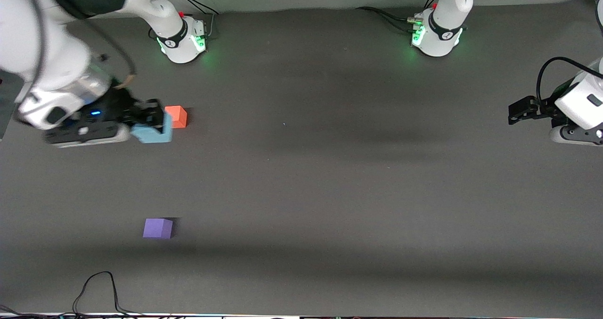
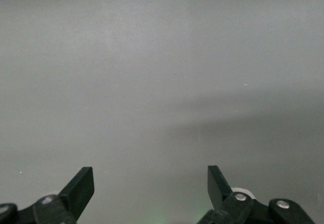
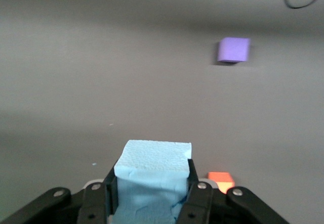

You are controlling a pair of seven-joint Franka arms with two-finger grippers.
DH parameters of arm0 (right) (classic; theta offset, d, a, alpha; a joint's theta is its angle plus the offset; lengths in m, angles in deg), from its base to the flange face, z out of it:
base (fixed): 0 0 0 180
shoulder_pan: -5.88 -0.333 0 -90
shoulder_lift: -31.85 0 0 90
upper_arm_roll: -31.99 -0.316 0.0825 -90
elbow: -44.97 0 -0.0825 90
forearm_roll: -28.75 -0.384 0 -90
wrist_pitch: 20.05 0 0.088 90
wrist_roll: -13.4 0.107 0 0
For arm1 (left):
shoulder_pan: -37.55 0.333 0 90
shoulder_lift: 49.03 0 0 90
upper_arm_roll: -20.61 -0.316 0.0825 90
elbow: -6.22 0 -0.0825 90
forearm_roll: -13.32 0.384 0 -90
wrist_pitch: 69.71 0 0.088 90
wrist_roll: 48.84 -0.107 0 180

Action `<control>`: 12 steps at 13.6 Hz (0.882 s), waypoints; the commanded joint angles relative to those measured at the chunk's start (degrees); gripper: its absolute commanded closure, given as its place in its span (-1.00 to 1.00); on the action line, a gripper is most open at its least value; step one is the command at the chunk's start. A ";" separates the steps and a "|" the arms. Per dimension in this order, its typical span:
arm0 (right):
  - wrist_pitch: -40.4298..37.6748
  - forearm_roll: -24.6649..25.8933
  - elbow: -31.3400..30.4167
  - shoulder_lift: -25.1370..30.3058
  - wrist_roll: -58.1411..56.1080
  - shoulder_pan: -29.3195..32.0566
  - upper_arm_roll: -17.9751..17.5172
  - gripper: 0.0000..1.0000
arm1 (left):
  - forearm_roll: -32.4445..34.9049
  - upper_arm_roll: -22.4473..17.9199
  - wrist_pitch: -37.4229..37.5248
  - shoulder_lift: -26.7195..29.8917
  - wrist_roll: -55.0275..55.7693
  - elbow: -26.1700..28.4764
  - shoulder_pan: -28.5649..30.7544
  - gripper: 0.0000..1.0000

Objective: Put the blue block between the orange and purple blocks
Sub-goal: 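Lift the blue block and carry it past the orange block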

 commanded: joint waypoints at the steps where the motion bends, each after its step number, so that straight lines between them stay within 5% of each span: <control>1: -1.14 -0.42 -0.63 1.37 -4.00 12.91 -9.12 0.04 | -0.52 0.09 -0.40 -0.01 -0.10 -0.32 0.18 -1.00; 6: -0.89 4.67 -4.48 1.90 -6.47 41.58 -35.31 0.04 | -0.52 0.09 -1.02 0.17 -0.01 -0.14 0.18 -1.00; 12: 15.77 4.42 -22.12 4.19 -6.47 44.00 -37.12 0.04 | -0.61 0.09 -1.02 0.17 0.08 -0.05 0.18 -1.00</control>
